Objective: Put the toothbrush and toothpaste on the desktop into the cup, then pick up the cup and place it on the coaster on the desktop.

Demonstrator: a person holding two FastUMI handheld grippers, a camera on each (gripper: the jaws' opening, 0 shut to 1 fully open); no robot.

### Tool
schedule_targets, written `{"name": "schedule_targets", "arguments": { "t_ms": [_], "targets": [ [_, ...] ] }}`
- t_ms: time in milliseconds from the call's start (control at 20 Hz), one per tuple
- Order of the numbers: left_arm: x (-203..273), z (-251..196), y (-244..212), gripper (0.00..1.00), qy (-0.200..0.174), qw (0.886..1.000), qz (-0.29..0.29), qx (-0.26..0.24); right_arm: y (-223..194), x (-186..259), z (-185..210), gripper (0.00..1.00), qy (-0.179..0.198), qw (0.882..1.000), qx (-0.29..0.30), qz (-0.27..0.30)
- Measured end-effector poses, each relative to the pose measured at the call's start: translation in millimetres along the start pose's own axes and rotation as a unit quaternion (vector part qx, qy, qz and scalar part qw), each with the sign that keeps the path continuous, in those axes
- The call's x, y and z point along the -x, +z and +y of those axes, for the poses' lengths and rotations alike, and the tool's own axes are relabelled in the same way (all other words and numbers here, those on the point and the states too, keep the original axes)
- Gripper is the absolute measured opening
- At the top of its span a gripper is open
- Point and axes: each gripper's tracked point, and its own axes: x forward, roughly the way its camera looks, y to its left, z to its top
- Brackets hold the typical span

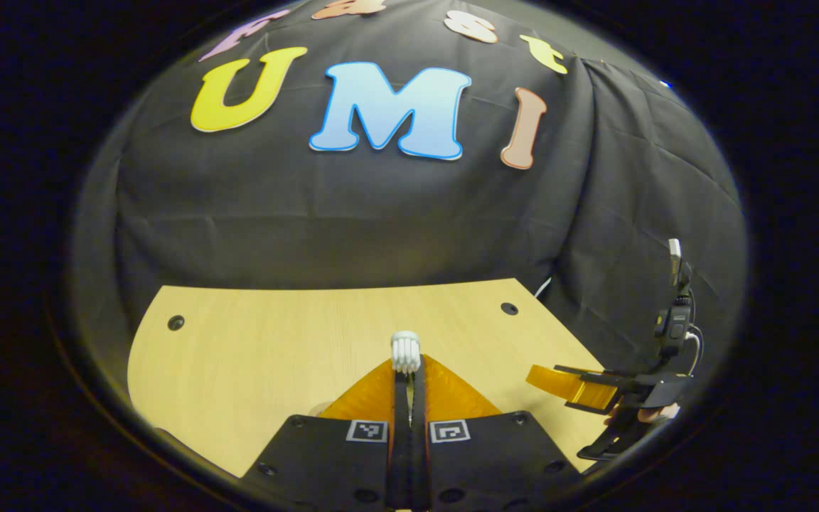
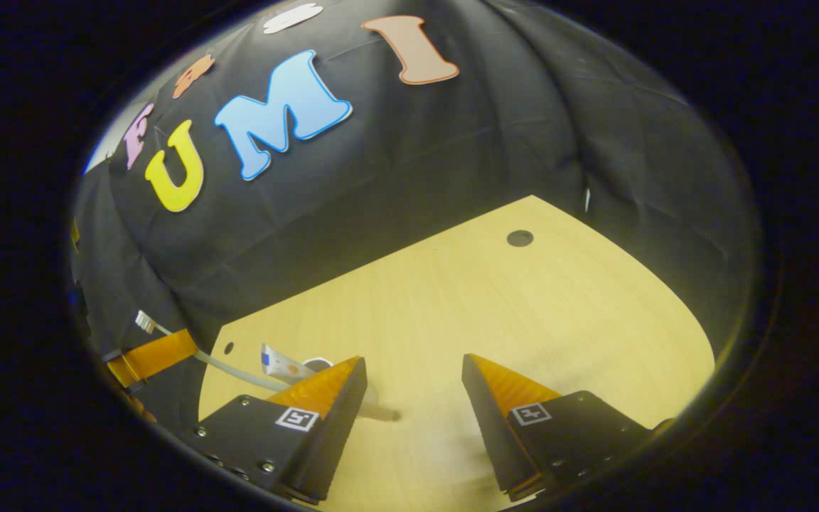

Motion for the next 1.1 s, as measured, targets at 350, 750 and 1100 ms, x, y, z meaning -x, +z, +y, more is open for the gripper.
{"name": "schedule_targets", "arguments": {
  "t_ms": [350,750,1100],
  "targets": [
    [-21.8,-6.9,-4.8,0.07,0.004,1.000,0.011,-0.004,-6.9,15.1,-47.9,0.83,-0.036,0.999,-0.035,-0.001],
    [-31.5,-8.3,-32.6,0.08,0.016,1.000,0.020,-0.012,-6.4,16.7,-59.9,0.83,-0.040,0.997,-0.061,0.003],
    [-40.2,-2.5,-50.4,0.11,0.023,0.999,0.038,0.002,-5.3,17.8,-57.2,0.83,-0.037,0.997,-0.067,0.006]
  ]
}}
